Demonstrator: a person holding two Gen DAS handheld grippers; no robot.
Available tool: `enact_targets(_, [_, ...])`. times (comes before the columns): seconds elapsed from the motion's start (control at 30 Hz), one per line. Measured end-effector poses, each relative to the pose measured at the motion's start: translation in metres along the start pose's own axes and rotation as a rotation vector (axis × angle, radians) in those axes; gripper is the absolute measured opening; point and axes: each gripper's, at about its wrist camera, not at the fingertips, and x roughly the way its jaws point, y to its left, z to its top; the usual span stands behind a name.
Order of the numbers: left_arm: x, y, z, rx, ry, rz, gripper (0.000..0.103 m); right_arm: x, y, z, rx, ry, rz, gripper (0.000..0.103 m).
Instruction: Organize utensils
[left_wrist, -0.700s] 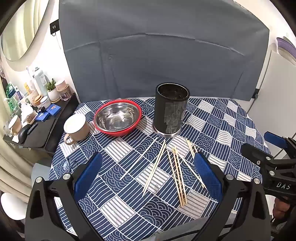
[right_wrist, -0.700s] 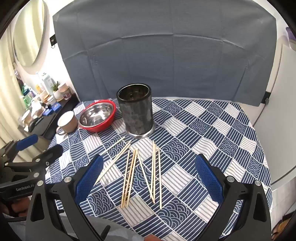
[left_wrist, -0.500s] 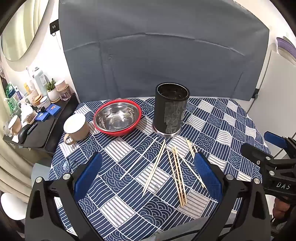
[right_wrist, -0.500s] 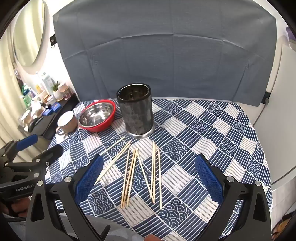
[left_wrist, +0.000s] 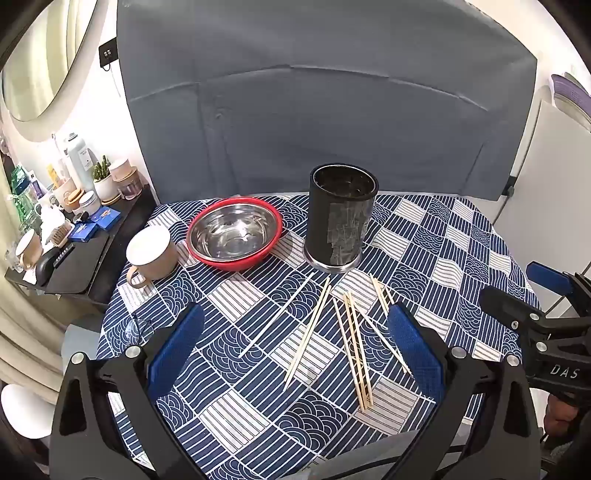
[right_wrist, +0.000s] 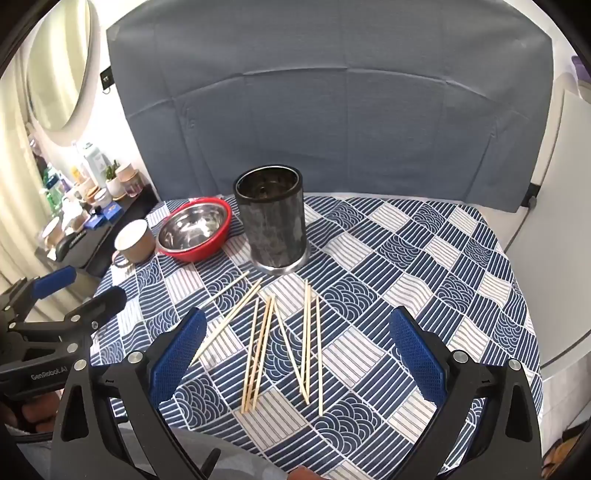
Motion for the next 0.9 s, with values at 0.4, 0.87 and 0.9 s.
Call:
enact_targets(0.4, [0.0002, -0.0033, 0.0004, 0.0, 0.002, 0.003, 0.097, -0.0007, -0.0001, -0.0007, 0.0, 0.001, 0.003, 0.095])
enact_targets(0.87, [0.0019, -0.0043, -0.0026, 0.008, 0.007, 0.006, 0.097, 0.0007, 0.0003, -0.0025, -0.001, 0.003, 0.002, 0.095])
enact_targets(0.9, [0.0017, -0.0041, -0.0029, 0.008, 0.007, 0.004, 0.097, 0.0006, 0.0003, -0.0028, -0.001, 0.002, 0.002, 0.095])
